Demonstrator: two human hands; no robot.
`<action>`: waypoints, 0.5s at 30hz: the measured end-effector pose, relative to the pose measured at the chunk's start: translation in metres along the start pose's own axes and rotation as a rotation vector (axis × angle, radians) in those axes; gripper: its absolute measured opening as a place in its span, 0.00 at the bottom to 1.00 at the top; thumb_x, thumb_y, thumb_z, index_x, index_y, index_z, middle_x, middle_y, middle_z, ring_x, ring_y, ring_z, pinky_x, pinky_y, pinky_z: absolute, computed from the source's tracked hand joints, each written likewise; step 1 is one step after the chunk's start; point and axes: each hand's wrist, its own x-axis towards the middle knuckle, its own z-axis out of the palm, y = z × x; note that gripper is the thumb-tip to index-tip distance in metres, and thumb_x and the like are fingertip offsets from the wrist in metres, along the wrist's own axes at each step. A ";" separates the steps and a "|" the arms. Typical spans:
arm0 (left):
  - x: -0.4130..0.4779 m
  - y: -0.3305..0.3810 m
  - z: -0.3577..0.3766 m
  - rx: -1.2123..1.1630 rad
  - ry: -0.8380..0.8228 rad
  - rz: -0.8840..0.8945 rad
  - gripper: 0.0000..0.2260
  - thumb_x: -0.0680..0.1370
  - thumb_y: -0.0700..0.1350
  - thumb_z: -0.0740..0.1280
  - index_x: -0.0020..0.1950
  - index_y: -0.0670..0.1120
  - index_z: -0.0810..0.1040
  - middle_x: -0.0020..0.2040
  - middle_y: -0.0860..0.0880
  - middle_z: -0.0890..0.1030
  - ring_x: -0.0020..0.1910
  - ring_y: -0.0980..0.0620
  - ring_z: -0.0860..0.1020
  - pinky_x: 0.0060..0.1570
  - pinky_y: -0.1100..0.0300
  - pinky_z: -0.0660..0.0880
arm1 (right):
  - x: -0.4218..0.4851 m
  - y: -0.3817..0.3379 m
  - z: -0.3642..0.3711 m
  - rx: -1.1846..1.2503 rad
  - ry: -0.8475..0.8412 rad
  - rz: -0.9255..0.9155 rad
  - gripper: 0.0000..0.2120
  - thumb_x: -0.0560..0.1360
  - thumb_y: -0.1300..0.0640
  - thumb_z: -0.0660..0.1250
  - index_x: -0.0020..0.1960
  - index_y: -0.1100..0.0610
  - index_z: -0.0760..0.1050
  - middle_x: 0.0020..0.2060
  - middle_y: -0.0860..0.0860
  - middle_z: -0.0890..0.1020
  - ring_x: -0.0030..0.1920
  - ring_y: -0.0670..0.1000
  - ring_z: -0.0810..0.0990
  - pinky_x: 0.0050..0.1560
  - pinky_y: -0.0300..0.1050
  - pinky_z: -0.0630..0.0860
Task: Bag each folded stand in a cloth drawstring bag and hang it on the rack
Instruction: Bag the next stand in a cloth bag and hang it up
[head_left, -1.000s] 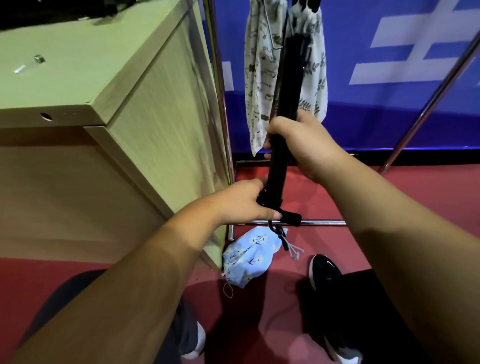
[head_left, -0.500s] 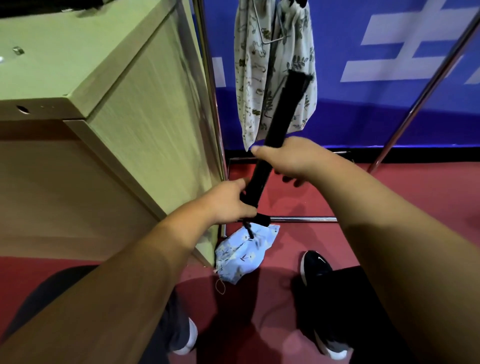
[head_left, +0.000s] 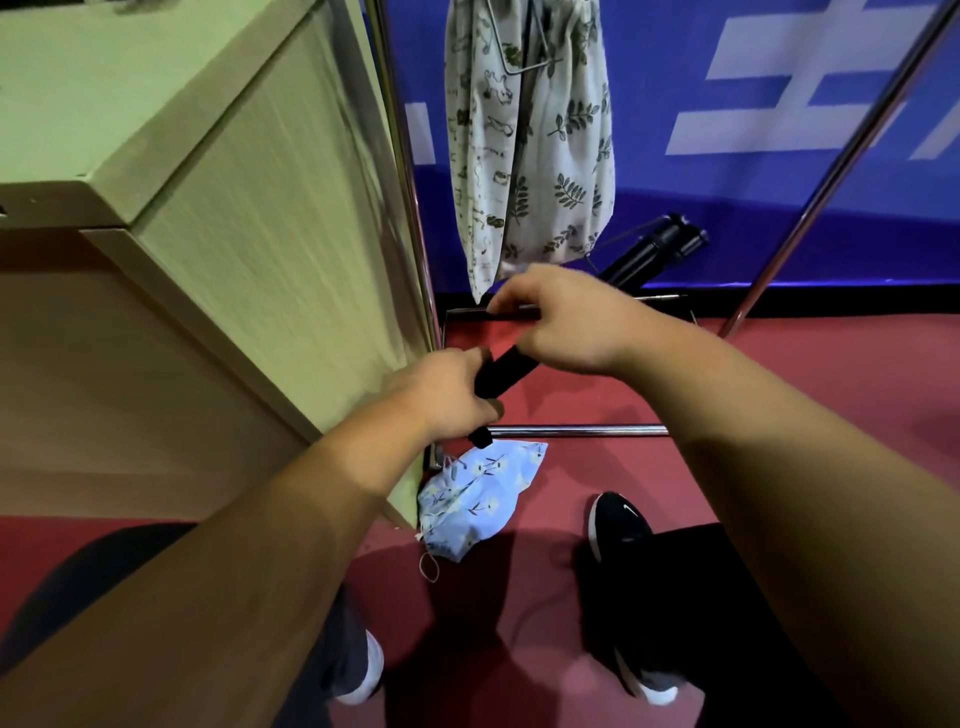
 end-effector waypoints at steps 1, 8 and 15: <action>0.000 0.000 0.001 0.050 -0.002 0.015 0.20 0.64 0.61 0.69 0.52 0.55 0.76 0.48 0.52 0.83 0.50 0.45 0.83 0.51 0.51 0.82 | -0.001 0.002 0.006 -0.135 -0.068 0.002 0.24 0.75 0.56 0.71 0.71 0.50 0.80 0.65 0.54 0.83 0.68 0.58 0.79 0.70 0.52 0.74; -0.001 0.004 0.014 0.215 -0.075 0.108 0.12 0.71 0.58 0.72 0.48 0.57 0.73 0.46 0.54 0.81 0.49 0.46 0.80 0.42 0.56 0.72 | -0.008 0.012 0.042 -0.508 -0.419 0.235 0.27 0.79 0.53 0.68 0.77 0.45 0.69 0.67 0.49 0.79 0.69 0.58 0.76 0.70 0.59 0.64; 0.013 -0.010 0.049 0.267 0.092 0.144 0.34 0.74 0.61 0.75 0.78 0.55 0.69 0.70 0.49 0.73 0.70 0.43 0.70 0.66 0.48 0.72 | 0.010 0.033 0.073 -0.472 -0.549 0.380 0.14 0.76 0.58 0.66 0.60 0.50 0.81 0.43 0.50 0.77 0.52 0.61 0.79 0.67 0.60 0.76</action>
